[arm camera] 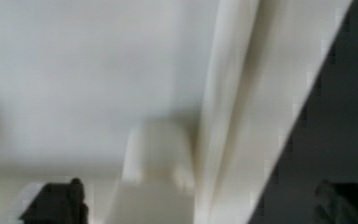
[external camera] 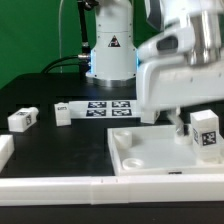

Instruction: Assemble one leg

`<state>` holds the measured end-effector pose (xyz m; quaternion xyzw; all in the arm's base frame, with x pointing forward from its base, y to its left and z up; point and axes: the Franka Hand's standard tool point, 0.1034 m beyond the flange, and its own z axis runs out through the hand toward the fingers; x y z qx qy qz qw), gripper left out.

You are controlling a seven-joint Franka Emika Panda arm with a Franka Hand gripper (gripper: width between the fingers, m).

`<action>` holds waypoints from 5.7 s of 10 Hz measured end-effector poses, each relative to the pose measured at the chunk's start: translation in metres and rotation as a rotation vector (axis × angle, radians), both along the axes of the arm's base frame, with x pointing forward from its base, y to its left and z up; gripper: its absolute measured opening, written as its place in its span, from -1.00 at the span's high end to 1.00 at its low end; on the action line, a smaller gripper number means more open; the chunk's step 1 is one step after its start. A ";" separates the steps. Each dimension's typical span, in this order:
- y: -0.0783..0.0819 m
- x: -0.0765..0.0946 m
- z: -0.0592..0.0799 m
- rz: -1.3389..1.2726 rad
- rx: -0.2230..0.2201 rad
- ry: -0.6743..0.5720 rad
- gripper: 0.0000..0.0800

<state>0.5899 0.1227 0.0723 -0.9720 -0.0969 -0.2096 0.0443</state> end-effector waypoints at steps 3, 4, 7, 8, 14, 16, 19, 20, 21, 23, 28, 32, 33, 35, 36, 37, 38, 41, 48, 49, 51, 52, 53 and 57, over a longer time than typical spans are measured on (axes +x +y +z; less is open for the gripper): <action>0.000 0.000 0.000 0.000 0.000 0.000 -0.62; 0.000 0.000 0.000 0.000 0.000 0.000 -0.62; 0.000 0.000 0.000 0.000 0.000 0.000 -0.62; 0.000 0.000 0.000 0.000 0.000 0.000 -0.62; 0.001 -0.003 0.004 0.018 -0.001 0.163 -0.62; 0.003 0.007 0.011 0.019 0.004 0.167 -0.62; 0.000 0.014 0.005 0.020 0.005 0.198 -0.62; -0.003 0.013 0.003 0.018 0.004 0.218 -0.62; -0.007 0.015 0.001 0.011 0.002 0.206 -0.62; -0.011 0.014 -0.002 0.005 0.000 0.202 -0.62; -0.010 0.014 -0.002 0.005 0.000 0.200 0.28; -0.009 0.014 -0.002 -0.193 0.070 0.204 0.28; -0.009 0.012 -0.003 -0.348 0.118 0.205 0.28; -0.009 0.012 -0.003 -0.604 0.204 0.213 0.27; -0.008 0.012 -0.003 -0.679 0.232 0.219 0.27; -0.007 0.011 -0.004 -0.845 0.297 0.240 0.27; -0.005 0.010 -0.004 -0.950 0.334 0.249 0.27; -0.003 0.009 -0.004 -1.296 0.456 0.273 0.27; -0.009 0.010 -0.003 -1.017 0.364 0.244 -0.52; -0.007 0.010 -0.003 -0.856 0.299 0.228 -0.60; -0.008 0.011 -0.003 -0.620 0.207 0.210 -0.62; -0.007 0.011 -0.003 -0.460 0.141 0.197 -0.62; -0.006 0.011 -0.003 -0.343 0.093 0.195 -0.62; 0.000 0.012 -0.003 0.014 -0.057 0.178 -0.62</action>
Offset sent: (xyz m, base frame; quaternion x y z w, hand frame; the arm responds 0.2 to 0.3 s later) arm 0.0187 -0.0190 -0.0108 -0.0242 0.0067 0.0208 0.9995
